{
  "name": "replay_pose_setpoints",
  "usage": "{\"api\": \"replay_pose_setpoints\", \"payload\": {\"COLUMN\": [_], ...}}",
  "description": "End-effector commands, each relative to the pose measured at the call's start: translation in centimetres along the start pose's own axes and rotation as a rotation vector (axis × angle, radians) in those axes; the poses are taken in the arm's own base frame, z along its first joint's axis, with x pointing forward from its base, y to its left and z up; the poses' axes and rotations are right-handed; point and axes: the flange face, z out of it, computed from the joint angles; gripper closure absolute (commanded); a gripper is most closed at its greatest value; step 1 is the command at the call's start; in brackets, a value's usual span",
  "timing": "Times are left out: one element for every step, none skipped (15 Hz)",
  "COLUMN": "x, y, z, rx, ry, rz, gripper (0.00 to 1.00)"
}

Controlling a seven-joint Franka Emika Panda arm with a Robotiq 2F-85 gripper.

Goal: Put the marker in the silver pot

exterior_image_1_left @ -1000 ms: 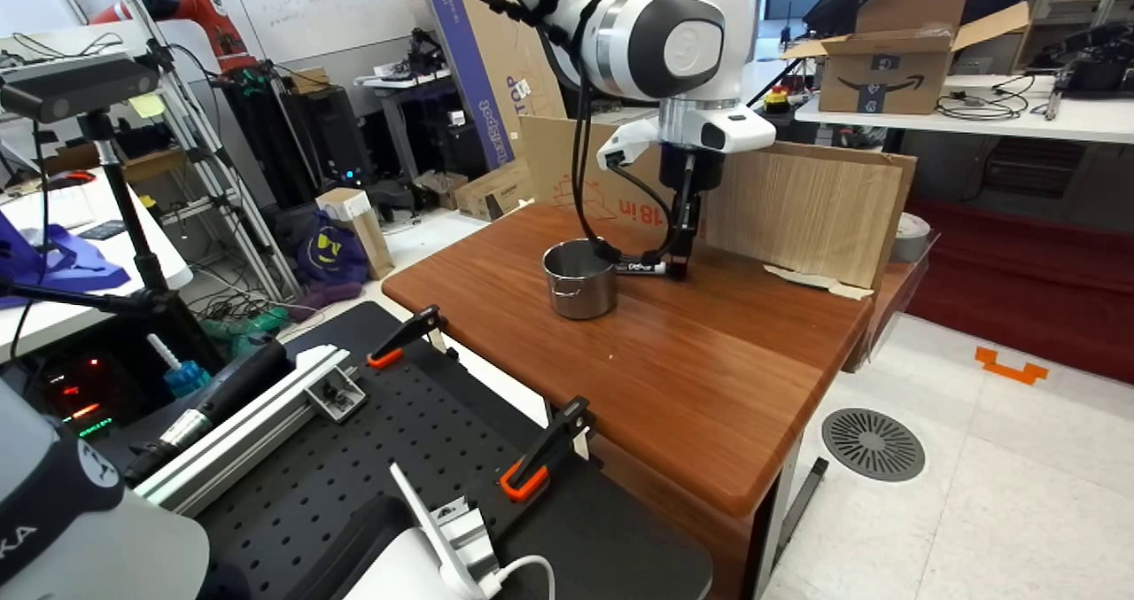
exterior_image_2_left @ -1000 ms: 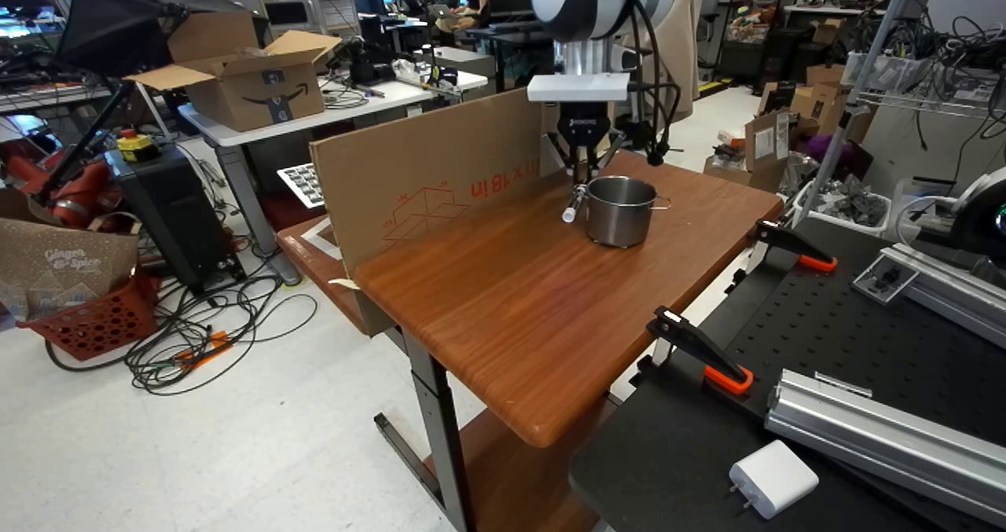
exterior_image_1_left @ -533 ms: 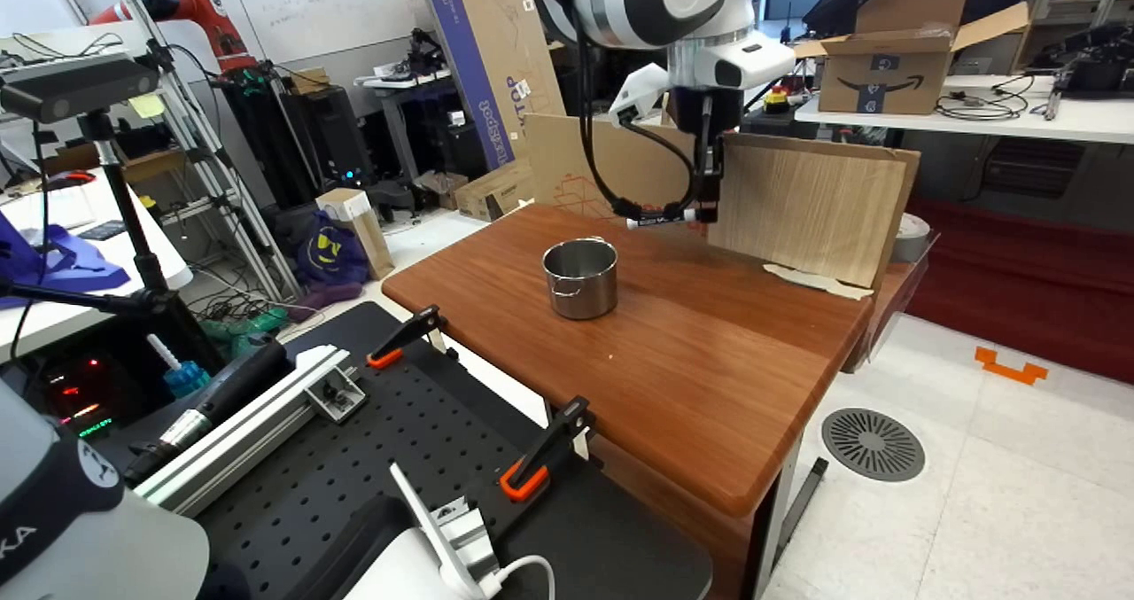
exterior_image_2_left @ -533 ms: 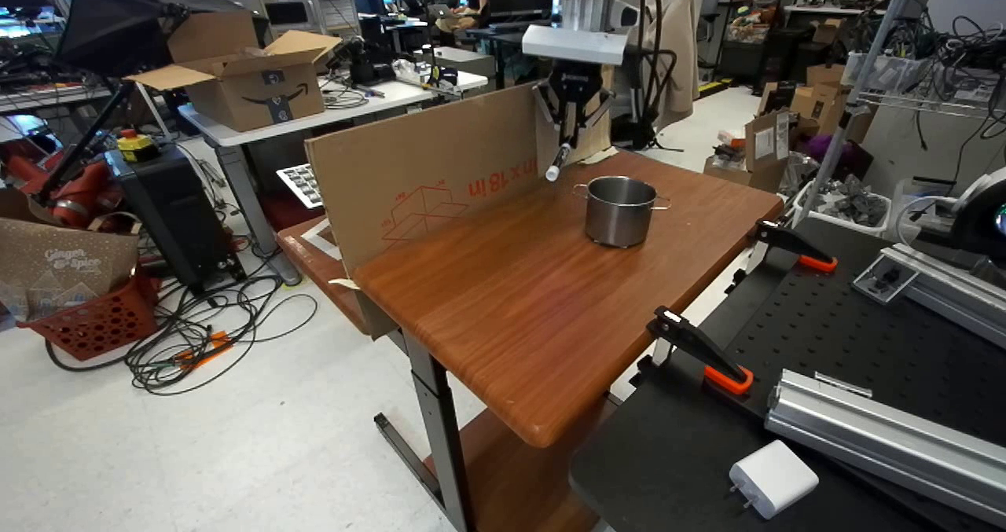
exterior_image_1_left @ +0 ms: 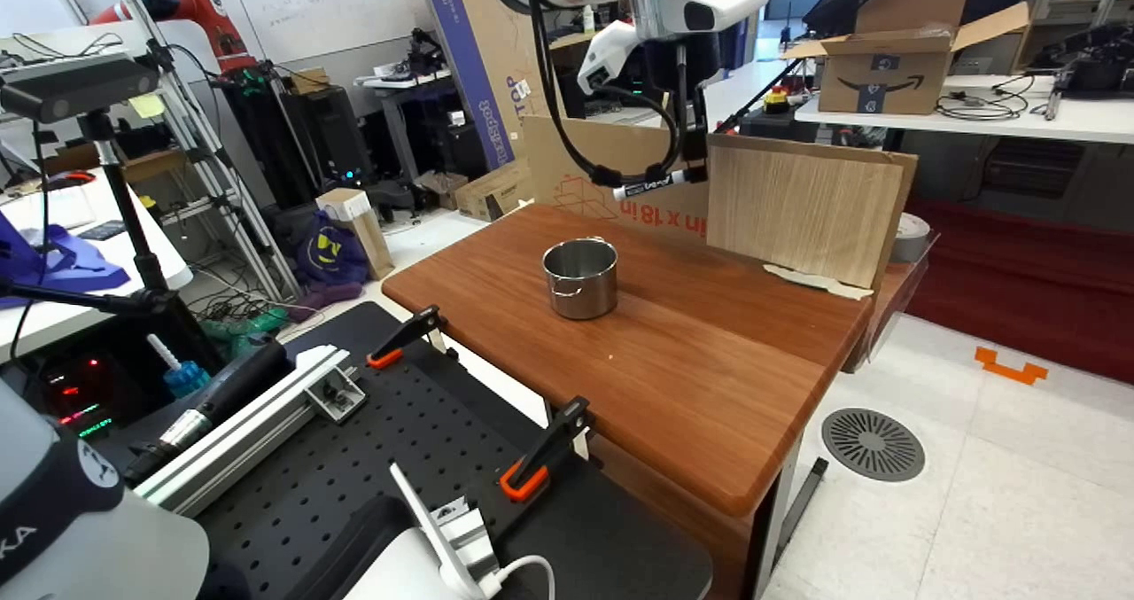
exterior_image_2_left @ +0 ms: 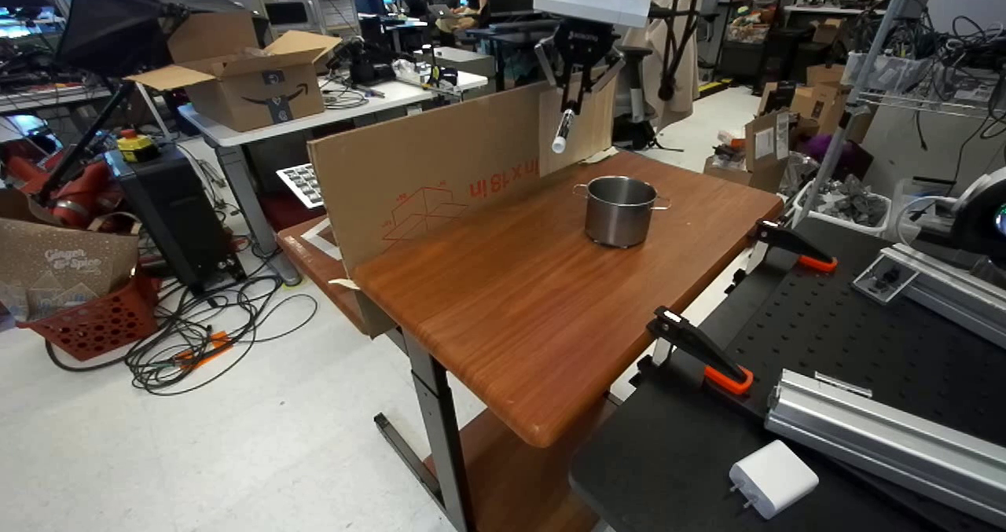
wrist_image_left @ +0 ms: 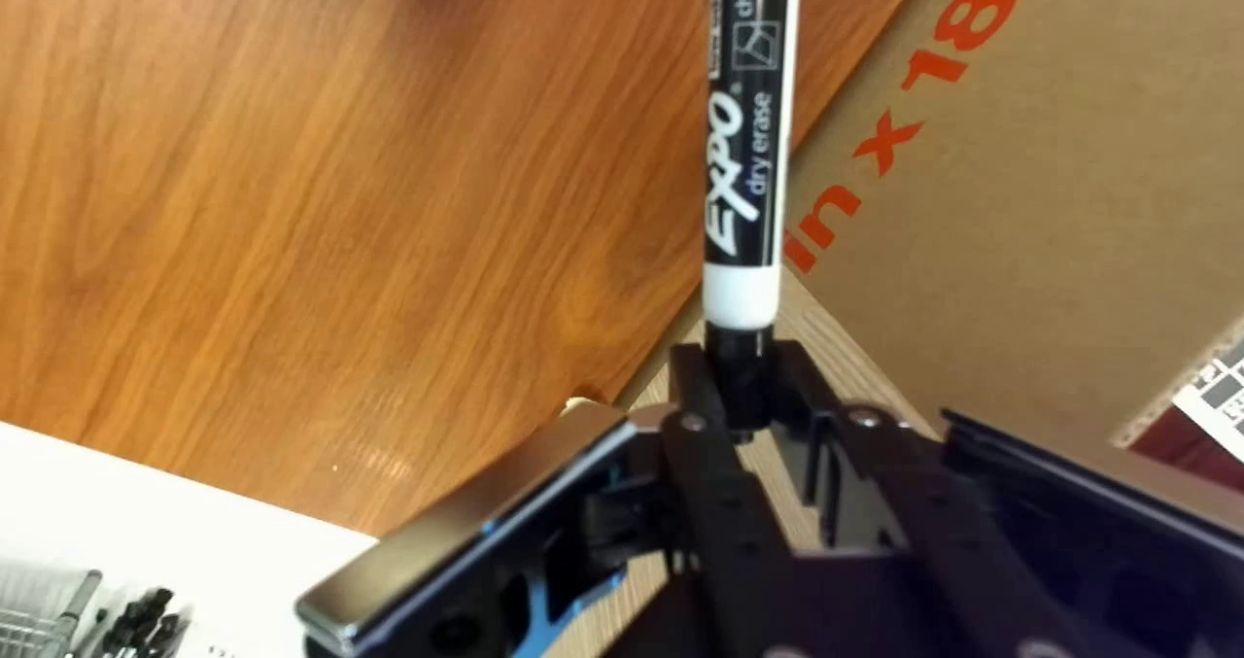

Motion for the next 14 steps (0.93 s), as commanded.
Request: {"api": "replay_pose_setpoints", "payload": {"x": [-2.1,-2.7,-3.2,-3.7,-4.2,-4.6,-5.0,-5.4,-5.8,-6.1,-6.4,-6.8,-7.1,-7.4], "y": [1.8,2.2,2.6,2.9,3.3,3.6,3.8,4.0,4.1,4.1,4.2,4.2,4.2,4.2], "z": [-0.9,-0.9,-0.8,-0.7,-0.5,-0.4,-0.3,-0.2,0.0,0.1,0.3,0.3,0.4,0.5], "rx": [-0.006,-0.013,-0.024,-0.032,-0.046,-0.058,-0.07,-0.085,-0.101,-0.114,-0.129,-0.135,-0.142,-0.15], "ry": [0.072,0.086,0.101,0.116,0.136,0.154,0.17,0.184,0.198,0.21,0.218,0.228,0.234,0.24], "rz": [-0.054,-0.07,-0.086,-0.099,-0.115,-0.129,-0.145,-0.157,-0.169,-0.179,-0.188,-0.194,-0.206,-0.217], "gripper": [0.95,0.95,0.95,0.95,0.95,0.95,0.95,0.95,0.95,0.95,0.95,0.95,0.95,0.95]}}
